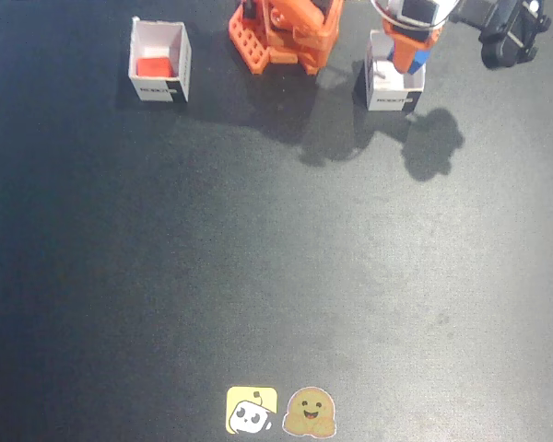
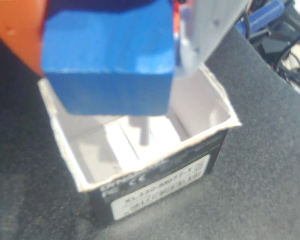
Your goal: Put the red cube in the right box and the blue cube in the left box.
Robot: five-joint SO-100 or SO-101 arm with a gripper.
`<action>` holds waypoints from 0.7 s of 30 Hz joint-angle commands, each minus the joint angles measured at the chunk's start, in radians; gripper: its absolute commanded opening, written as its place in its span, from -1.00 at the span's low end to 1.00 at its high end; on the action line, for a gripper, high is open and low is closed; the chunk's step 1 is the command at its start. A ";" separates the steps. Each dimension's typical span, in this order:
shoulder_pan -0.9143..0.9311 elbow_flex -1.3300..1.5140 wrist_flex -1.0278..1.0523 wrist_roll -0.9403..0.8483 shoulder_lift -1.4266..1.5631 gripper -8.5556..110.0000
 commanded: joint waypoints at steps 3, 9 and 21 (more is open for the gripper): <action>-0.018 -0.005 0.015 0.023 0.044 -0.67; -0.020 0.002 0.031 0.044 0.061 -0.67; -0.020 0.003 0.029 0.057 0.089 -0.51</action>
